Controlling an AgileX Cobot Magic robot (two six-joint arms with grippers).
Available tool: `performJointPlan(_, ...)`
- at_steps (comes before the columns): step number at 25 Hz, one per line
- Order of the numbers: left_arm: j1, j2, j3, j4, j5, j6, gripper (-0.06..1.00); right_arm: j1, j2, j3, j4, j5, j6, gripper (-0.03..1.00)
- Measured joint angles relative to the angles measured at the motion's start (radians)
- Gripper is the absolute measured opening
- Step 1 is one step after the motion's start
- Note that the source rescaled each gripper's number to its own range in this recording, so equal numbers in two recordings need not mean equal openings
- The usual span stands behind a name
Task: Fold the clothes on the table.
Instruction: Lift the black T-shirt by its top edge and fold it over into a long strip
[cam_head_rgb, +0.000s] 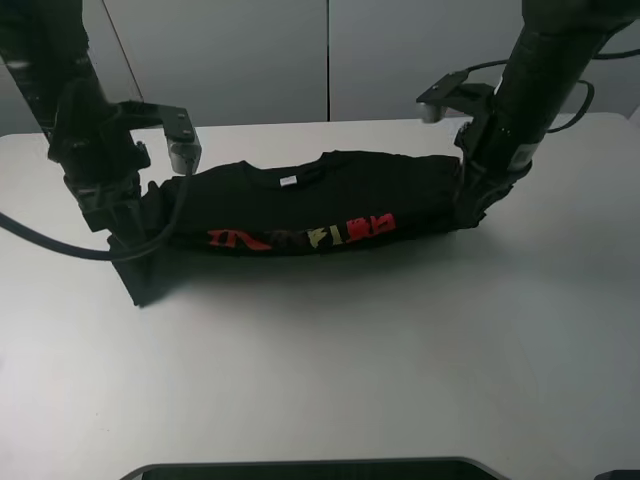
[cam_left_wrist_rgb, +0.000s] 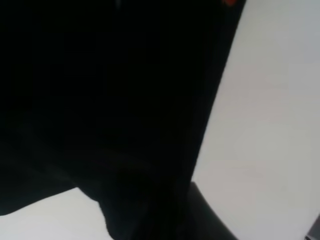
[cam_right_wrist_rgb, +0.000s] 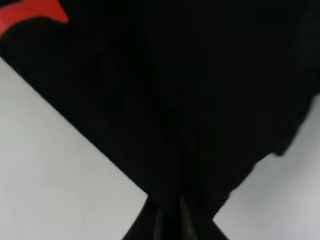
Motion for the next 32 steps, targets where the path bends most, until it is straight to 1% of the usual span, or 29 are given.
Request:
performJointPlan(3, 0.000, 0.004, 0.032, 0.000, 0.000, 0.002, 0.00, 0.000, 0.000, 0.046, 0.017, -0.010, -0.003, 0.00)
performJointPlan(5, 0.000, 0.004, 0.032, 0.011, -0.037, 0.004, 0.00, 0.000, 0.000, 0.053, 0.021, -0.056, -0.003, 0.00)
performJointPlan(8, 0.000, 0.006, 0.032, 0.044, -0.158, 0.004, 0.00, 0.000, 0.000, 0.053, 0.023, -0.167, -0.011, 0.00)
performJointPlan(11, 0.000, 0.006, 0.032, 0.100, -0.280, 0.004, 0.00, 0.000, 0.000, 0.053, 0.019, -0.274, -0.032, 0.00)
performJointPlan(14, 0.000, 0.006, 0.032, 0.164, -0.400, -0.032, 0.00, 0.000, 0.000, 0.053, 0.002, -0.396, -0.037, 0.00)
performJointPlan(18, 0.000, 0.006, 0.032, 0.278, -0.553, -0.137, 0.00, 0.000, 0.000, 0.053, -0.019, -0.576, -0.037, 0.00)
performJointPlan(20, 0.000, 0.008, 0.032, 0.333, -0.605, -0.160, 0.00, 0.000, 0.002, 0.053, -0.053, -0.647, -0.038, 0.00)
performJointPlan(23, 0.000, 0.026, 0.032, 0.390, -0.667, -0.182, 0.00, 0.000, 0.019, 0.053, -0.086, -0.753, -0.038, 0.00)
performJointPlan(26, 0.000, 0.050, 0.032, 0.467, -0.723, -0.255, 0.00, 0.000, 0.054, 0.053, -0.104, -0.844, -0.038, 0.00)
performJointPlan(28, 0.001, 0.062, 0.032, 0.547, -0.760, -0.328, 0.00, 0.000, 0.084, 0.053, -0.109, -0.909, -0.038, 0.00)
performJointPlan(32, 0.001, 0.093, 0.032, 0.756, -0.787, -0.520, 0.00, -0.007, 0.135, 0.053, -0.109, -1.041, -0.038, 0.00)
